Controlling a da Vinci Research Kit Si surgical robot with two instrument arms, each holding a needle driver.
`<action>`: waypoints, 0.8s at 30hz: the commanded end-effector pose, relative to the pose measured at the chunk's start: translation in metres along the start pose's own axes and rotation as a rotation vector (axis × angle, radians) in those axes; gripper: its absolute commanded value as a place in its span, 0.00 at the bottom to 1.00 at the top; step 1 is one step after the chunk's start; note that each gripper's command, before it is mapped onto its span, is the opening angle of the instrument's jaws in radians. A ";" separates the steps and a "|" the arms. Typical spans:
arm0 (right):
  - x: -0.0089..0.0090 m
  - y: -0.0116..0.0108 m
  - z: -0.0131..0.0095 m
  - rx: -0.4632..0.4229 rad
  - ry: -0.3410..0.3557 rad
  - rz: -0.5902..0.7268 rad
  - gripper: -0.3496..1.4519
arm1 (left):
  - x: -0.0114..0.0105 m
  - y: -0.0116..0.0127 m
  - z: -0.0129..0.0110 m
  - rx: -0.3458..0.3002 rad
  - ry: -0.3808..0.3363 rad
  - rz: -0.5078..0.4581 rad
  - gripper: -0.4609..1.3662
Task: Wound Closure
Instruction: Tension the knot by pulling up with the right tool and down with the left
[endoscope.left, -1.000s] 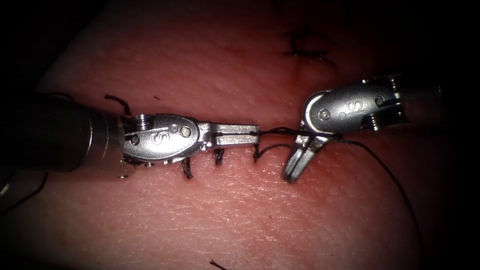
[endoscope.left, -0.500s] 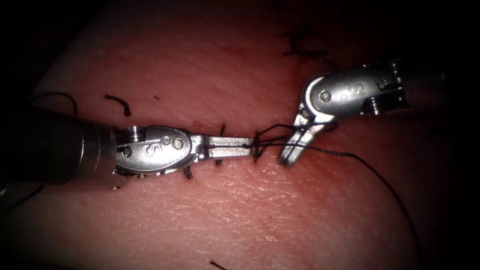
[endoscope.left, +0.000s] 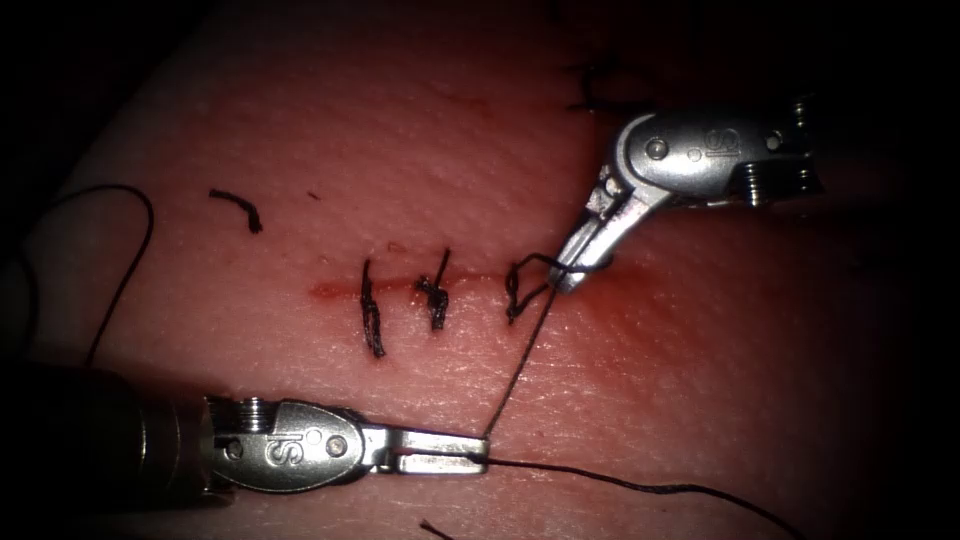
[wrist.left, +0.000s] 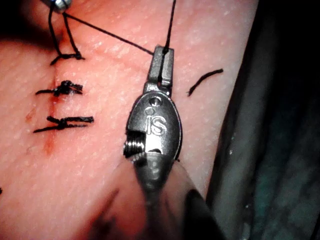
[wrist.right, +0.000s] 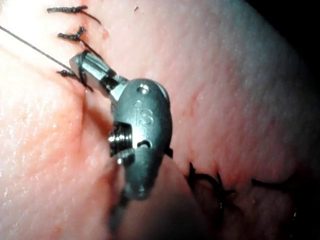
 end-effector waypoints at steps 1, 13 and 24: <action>-0.0002 0.0003 0.0000 -0.016 0.002 0.010 0.00 | 0.0003 0.0009 -0.0003 -0.008 -0.005 0.005 0.06; -0.0009 0.0019 0.0003 -0.089 -0.011 0.041 0.00 | 0.0030 0.0082 -0.0022 -0.042 -0.007 0.018 0.06; -0.0030 0.0038 0.0002 -0.260 -0.064 0.092 0.00 | 0.0052 0.0145 -0.0023 -0.066 -0.005 0.030 0.06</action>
